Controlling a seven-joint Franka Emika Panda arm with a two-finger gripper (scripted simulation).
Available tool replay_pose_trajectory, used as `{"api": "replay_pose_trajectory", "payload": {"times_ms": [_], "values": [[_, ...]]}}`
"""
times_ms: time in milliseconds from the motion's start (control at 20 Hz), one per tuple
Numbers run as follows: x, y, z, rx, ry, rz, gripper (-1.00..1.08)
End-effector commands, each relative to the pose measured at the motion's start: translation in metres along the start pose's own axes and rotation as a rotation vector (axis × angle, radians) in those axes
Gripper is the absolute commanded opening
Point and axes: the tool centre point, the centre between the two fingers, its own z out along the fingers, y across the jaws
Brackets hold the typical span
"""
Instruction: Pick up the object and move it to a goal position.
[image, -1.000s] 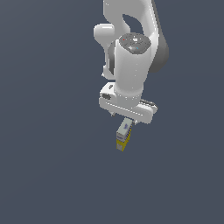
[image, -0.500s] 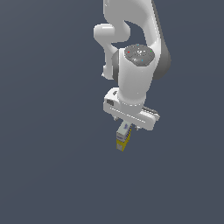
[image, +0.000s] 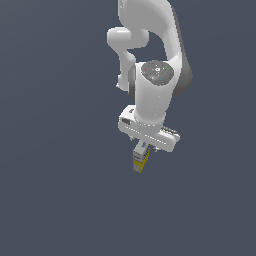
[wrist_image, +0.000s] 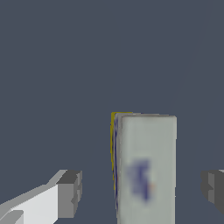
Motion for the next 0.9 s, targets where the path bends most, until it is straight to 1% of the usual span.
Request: {"api": "replay_pose_trajectory", "payload": {"times_ms": [0,200,450,500,850], "values": [[-0.001,0.000,0.013,-0.001,-0.001,0.001,1.00],[-0.001,0.000,0.027,-0.001,-0.001,0.002,1.00],[0.001,0.000,0.031,0.000,-0.001,0.003,1.00],[0.001,0.000,0.031,0.000,-0.001,0.003,-1.00],[0.001,0.000,0.031,0.000,-0.001,0.003,-1.00]]}}
